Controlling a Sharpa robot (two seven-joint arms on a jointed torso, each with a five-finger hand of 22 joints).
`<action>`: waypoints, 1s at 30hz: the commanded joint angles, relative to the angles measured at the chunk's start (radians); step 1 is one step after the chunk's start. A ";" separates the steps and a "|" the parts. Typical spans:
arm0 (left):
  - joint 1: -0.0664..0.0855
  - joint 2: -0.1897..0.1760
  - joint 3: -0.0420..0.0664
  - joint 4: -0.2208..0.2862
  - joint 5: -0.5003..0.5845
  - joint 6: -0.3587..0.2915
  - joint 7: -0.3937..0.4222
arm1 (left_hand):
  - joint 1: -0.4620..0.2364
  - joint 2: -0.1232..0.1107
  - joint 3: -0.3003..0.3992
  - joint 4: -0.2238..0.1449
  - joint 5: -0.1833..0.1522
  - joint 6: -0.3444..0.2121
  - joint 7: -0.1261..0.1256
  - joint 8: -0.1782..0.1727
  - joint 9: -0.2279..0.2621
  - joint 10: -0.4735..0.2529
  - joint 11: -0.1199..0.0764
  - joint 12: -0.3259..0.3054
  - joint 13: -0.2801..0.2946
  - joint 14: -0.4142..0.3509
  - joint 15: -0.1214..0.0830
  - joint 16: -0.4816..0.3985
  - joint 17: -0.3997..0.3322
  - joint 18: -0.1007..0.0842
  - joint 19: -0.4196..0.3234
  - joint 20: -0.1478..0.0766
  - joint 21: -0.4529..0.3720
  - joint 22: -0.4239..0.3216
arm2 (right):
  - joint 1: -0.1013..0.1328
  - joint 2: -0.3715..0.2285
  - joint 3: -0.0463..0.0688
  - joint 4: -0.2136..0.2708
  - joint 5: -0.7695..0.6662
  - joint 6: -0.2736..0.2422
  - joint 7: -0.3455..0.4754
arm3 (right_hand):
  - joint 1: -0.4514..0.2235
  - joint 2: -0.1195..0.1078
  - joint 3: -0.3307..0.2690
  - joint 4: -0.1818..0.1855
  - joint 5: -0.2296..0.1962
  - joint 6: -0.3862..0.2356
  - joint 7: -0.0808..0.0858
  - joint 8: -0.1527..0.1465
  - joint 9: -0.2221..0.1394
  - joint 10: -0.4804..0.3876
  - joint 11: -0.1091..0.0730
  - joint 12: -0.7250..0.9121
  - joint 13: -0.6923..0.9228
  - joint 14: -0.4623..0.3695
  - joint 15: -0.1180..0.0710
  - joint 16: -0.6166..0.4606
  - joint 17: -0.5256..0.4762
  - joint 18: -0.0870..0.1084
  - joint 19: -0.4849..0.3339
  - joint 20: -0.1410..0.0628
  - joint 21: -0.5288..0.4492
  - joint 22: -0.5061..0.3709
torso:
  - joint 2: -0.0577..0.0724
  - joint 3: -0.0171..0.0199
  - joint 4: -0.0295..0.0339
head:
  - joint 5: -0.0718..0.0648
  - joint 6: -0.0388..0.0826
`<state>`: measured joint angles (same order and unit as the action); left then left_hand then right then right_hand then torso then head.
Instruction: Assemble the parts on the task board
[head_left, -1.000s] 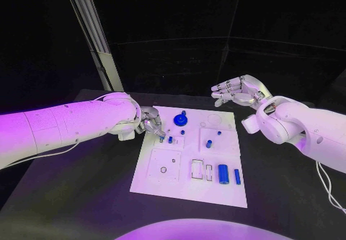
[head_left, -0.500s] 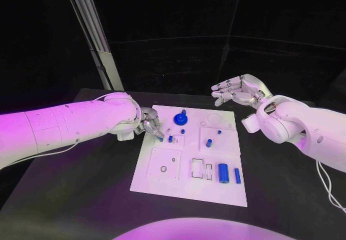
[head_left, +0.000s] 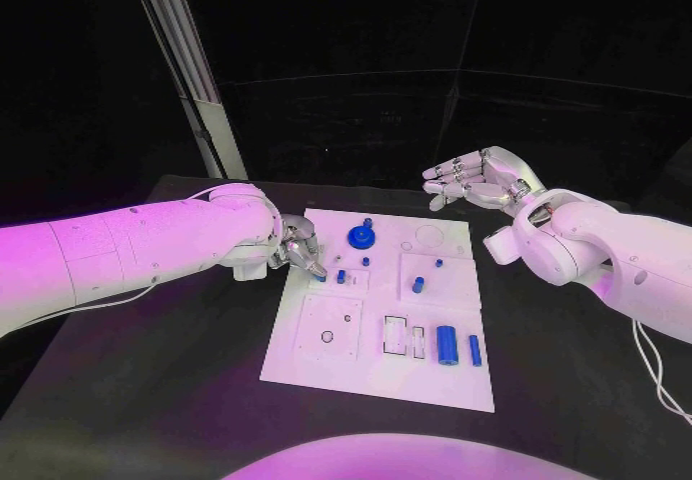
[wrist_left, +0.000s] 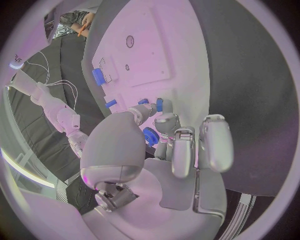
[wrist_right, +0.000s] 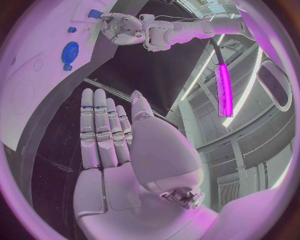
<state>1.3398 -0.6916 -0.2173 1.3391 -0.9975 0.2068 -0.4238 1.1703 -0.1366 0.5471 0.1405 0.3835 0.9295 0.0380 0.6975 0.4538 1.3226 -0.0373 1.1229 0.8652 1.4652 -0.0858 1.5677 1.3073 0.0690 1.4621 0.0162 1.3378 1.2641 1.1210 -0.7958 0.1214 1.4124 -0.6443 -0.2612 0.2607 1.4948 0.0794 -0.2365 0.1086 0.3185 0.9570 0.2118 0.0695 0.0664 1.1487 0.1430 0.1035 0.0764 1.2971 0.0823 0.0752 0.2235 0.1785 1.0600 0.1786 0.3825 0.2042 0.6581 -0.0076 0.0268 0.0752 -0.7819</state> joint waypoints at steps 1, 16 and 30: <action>0.000 -0.001 -0.001 0.003 -0.007 0.034 -0.011 | 0.001 0.002 0.143 -0.152 0.006 0.007 0.000 -0.005 0.001 0.010 0.000 -0.004 -0.001 0.106 -0.007 0.003 0.263 -0.002 0.019 -0.001 0.007 0.001 | 0.002 0.000 0.000 0.002 0.000 0.006 0.010 | -0.004 0.009 0.002 -0.003 0.003 -0.007 0.001 -0.004 -0.001 -0.007 -0.001 0.003 -0.002 -0.008 -0.002 -0.006 -0.001 0.003 0.000 0.005 -0.005 -0.001 | 0.000 -0.0001 0.0000 | -0.001 -0.001; 0.000 0.016 -0.001 -0.005 -0.001 0.035 -0.006 | -0.025 -0.004 0.121 -0.145 0.016 0.018 -0.005 -0.006 0.002 0.023 -0.003 0.001 0.005 0.106 -0.007 0.003 0.263 -0.003 0.020 -0.001 0.009 0.006 | 0.002 0.000 0.000 0.003 0.000 0.005 0.011 | -0.004 0.009 0.002 -0.003 0.003 -0.007 0.001 -0.004 -0.001 -0.007 -0.001 0.003 -0.002 -0.008 -0.002 -0.006 -0.001 0.003 0.000 0.005 -0.005 -0.001 | 0.000 0.0007 -0.0007 | -0.001 -0.003; 0.000 0.038 -0.001 -0.028 0.008 0.066 -0.026 | -0.115 0.009 0.030 -0.075 0.016 0.038 -0.017 -0.022 -0.004 0.027 -0.011 0.002 0.006 0.106 -0.014 0.003 0.263 -0.004 0.021 -0.006 0.013 0.015 | 0.002 0.000 0.000 0.005 0.000 0.005 0.010 | -0.004 0.009 0.002 -0.003 0.003 -0.007 0.001 -0.004 -0.001 -0.007 -0.001 0.003 -0.002 -0.008 -0.002 -0.006 -0.001 0.003 0.000 0.005 -0.005 -0.001 | 0.000 0.0009 -0.0004 | -0.003 -0.006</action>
<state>1.3413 -0.6561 -0.2172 1.3107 -0.9962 0.2422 -0.4401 1.0652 -0.1261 0.5801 0.0653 0.3957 0.9603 0.0208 0.6813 0.4498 1.3458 -0.0433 1.1229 0.8706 1.4651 -0.0930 1.5677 1.3073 0.0690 1.4620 0.0162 1.3458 1.2783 1.1209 -0.7961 0.1213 1.4146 -0.6444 -0.2611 0.2611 1.4948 0.0794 -0.2365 0.1086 0.3183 0.9570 0.2118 0.0695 0.0664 1.1487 0.1430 0.1035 0.0757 1.2971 0.0823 0.0752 0.2235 0.1786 1.0600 0.1786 0.3825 0.2043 0.6581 -0.0066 0.0264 0.0718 -0.7880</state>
